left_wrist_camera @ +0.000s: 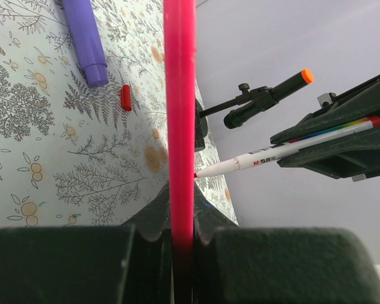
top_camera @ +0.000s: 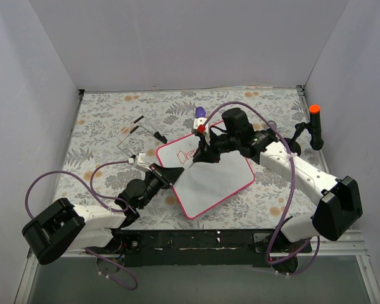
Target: Write a sentence on the whiteboard
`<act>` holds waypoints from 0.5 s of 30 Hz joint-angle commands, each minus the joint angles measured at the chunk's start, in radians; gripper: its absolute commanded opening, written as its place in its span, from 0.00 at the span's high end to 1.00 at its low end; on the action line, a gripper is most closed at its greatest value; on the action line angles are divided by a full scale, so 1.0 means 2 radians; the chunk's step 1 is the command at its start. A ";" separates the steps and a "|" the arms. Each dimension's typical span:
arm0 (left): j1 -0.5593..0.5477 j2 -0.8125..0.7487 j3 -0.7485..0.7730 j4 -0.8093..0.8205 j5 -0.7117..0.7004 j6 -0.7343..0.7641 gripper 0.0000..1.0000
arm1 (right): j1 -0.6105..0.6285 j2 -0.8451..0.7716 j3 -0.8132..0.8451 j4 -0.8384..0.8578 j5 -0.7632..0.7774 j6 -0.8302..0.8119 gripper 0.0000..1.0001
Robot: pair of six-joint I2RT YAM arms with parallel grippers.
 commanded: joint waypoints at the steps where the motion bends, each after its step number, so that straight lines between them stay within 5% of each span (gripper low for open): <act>1: -0.002 -0.009 0.027 0.098 -0.004 -0.024 1.00 | 0.008 0.005 0.022 0.018 0.003 0.008 0.99; 15: -0.002 -0.006 0.029 0.101 -0.001 -0.022 1.00 | 0.016 0.002 0.007 0.016 -0.022 -0.001 0.99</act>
